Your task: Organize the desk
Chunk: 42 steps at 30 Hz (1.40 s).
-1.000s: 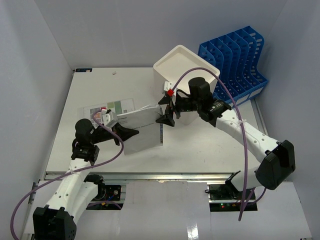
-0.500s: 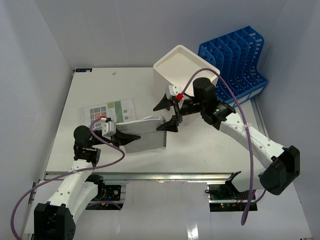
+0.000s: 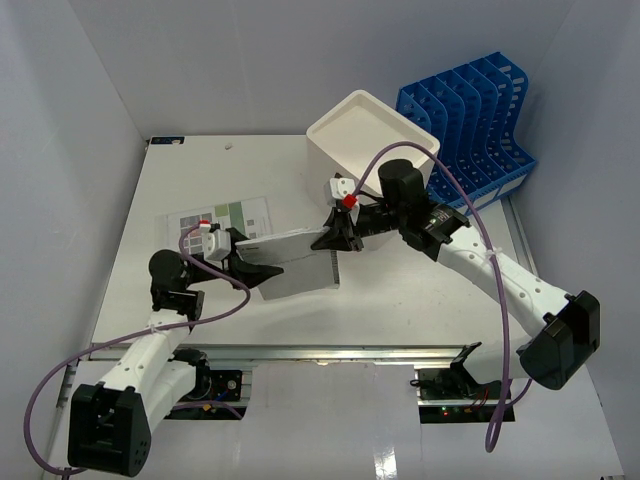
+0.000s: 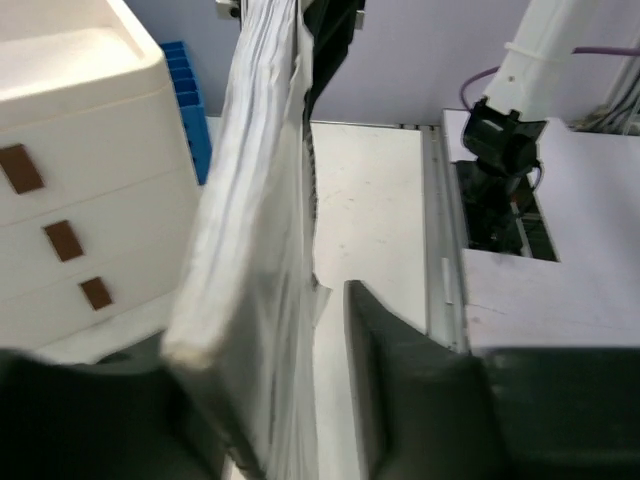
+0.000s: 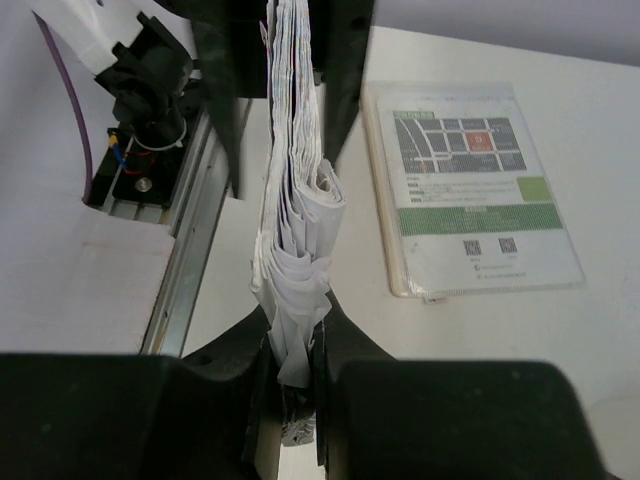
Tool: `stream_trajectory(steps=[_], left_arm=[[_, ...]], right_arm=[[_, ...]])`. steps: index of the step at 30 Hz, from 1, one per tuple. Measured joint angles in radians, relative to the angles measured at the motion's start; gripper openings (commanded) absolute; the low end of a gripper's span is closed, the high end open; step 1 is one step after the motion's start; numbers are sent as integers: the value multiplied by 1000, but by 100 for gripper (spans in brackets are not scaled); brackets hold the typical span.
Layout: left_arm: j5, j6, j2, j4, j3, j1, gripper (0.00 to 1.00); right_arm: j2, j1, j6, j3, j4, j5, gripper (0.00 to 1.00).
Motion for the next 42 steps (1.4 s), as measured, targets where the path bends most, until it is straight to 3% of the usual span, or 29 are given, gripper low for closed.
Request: stream_trajectory(steps=[2,7,18,27,32,38,42], left_arm=[[-33,-15,0,-2,2,0,98],[-121,-39,-11,-47,14,0,98],[-467,52,-265,-422,49,0,98],[-587,102,-378,-658,21,0,98],[-610,115,-373,-726,21,0,98],[-614,117,-364,-760,21,0,98],[-614,118,-364,-766,24,0,98]], right_arm=[[-2,-1,-6,0,-15,41,8],[-30,-39,-10,27,-50,142,8],[-117,-331,26,341,-24,397,8],[3,-471,54,673,61,668,8],[14,-582,59,638,121,732,8],[13,-598,63,458,169,745,8],[38,-595,81,427,155,731,8]])
